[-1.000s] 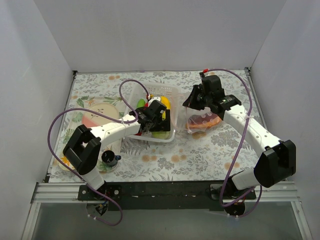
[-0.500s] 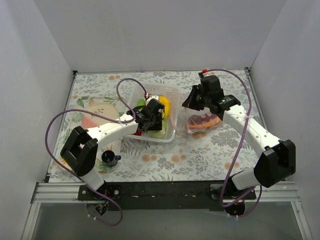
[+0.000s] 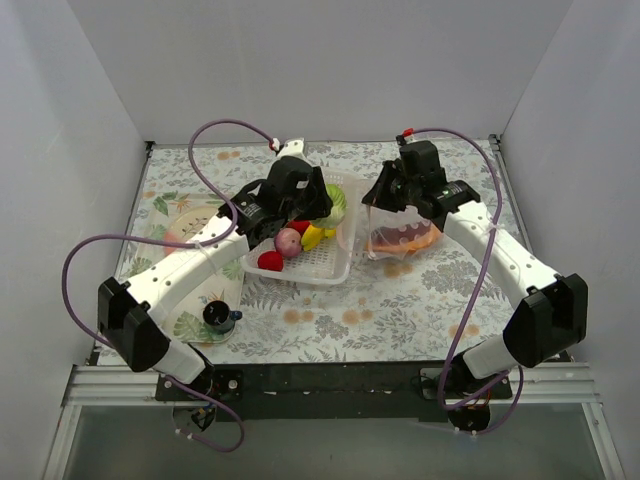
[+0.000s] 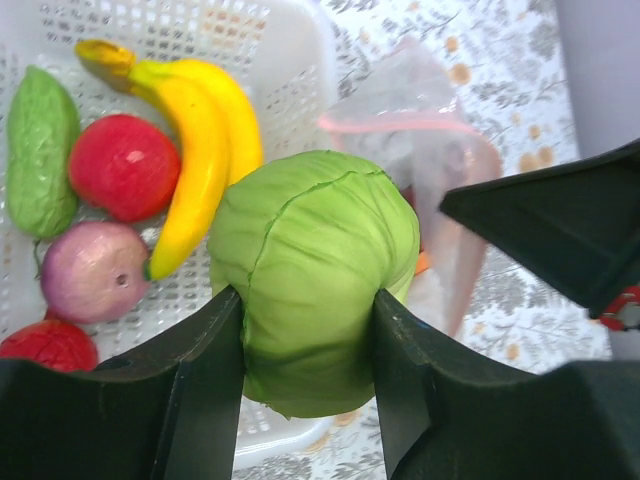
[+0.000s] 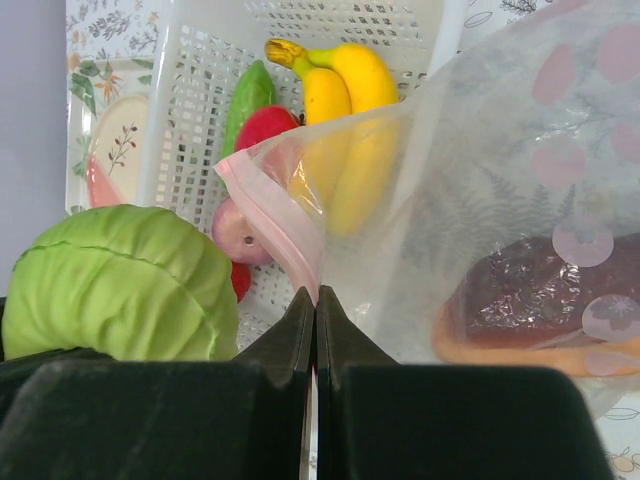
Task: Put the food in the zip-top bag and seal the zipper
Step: Pick up the fake vegetable from the bin, then place the fake vegetable in the zipper food storage bag.
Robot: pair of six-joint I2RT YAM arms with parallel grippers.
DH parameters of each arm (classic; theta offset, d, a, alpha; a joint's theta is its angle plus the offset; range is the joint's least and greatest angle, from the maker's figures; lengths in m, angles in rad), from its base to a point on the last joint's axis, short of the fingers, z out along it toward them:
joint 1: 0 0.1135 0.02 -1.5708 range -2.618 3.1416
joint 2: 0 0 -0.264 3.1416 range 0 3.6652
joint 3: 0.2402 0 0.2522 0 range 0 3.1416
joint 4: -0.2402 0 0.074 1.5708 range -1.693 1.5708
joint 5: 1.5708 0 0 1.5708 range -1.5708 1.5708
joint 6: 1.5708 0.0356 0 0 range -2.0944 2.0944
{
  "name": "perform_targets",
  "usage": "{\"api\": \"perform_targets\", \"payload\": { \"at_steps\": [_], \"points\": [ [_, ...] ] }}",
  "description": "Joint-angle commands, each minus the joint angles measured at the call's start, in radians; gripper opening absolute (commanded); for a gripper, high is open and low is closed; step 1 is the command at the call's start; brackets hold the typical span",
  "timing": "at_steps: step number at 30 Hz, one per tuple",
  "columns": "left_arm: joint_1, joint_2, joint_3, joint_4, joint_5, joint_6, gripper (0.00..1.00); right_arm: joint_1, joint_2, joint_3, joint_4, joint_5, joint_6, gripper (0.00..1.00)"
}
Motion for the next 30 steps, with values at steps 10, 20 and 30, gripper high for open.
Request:
{"api": "perform_targets", "payload": {
  "at_steps": [10, 20, 30],
  "points": [
    [-0.001, 0.127, 0.078, 0.166, 0.1, -0.172, 0.27, 0.006, -0.023, 0.107, 0.044, -0.023, 0.128, 0.01],
    [-0.047, 0.219, 0.187, 0.163, 0.104, -0.14, 0.54, 0.0, -0.042, 0.172, 0.002, 0.026, 0.133, 0.01],
    [-0.047, 0.209, 0.193, 0.156, 0.118, -0.131, 0.69, -0.028, -0.014, 0.259, 0.004, -0.047, 0.153, 0.01]
  ]
}}
